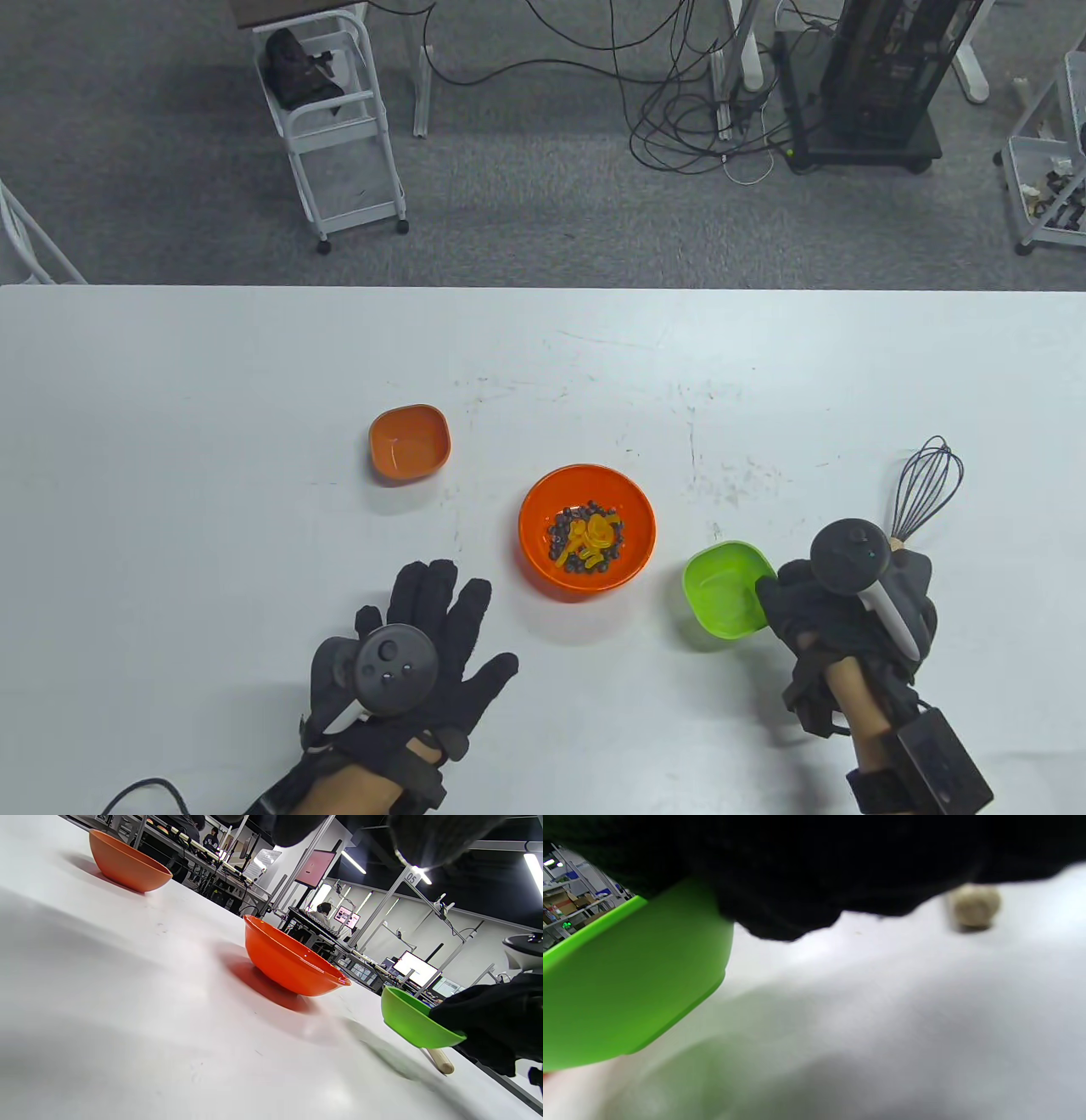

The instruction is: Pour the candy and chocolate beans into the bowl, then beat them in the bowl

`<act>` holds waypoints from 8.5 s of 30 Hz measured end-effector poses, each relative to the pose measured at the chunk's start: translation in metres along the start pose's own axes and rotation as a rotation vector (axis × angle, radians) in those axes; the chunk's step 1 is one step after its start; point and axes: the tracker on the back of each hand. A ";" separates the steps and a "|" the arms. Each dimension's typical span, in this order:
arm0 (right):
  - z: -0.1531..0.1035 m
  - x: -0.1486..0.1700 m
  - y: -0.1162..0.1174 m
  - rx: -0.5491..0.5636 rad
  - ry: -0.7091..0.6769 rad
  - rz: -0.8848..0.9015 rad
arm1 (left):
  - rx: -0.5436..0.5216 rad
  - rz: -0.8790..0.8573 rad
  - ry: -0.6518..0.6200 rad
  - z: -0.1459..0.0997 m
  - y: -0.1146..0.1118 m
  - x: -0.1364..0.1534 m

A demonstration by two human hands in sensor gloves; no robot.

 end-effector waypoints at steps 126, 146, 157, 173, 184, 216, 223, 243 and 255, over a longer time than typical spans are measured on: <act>-0.038 -0.055 -0.006 0.243 -0.506 0.060 | -0.014 -0.250 0.440 0.146 -0.037 0.006; -0.015 -0.103 0.008 0.090 -0.302 -0.093 | 0.084 -0.377 0.453 0.160 -0.044 0.024; -0.018 -0.119 0.016 0.005 -0.412 -0.087 | 0.111 -0.447 0.455 0.161 -0.046 0.031; -0.012 -0.112 0.014 0.115 -0.273 -0.081 | 0.114 -0.432 0.453 0.162 -0.047 0.030; -0.029 -0.125 0.006 0.001 -0.378 -0.158 | 0.112 -0.451 0.459 0.161 -0.046 0.032; -0.042 -0.120 -0.004 0.144 -0.246 -0.236 | 0.119 -0.429 0.447 0.161 -0.047 0.027; -0.024 -0.117 0.009 0.185 -0.171 -0.219 | 0.124 -0.426 0.438 0.161 -0.048 0.027; -0.040 -0.135 0.021 0.043 -0.326 -0.206 | 0.138 -0.468 0.448 0.161 -0.047 0.030; -0.038 -0.126 -0.001 0.198 -0.219 -0.325 | 0.133 -0.440 0.442 0.161 -0.047 0.027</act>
Point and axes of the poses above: the tracker on the back of each hand, its own x axis roughly to the little-finger side, its own z axis roughly from the wrist to the fingertips, y = z × x, and after that the axes turned 6 degrees about y, right-handed
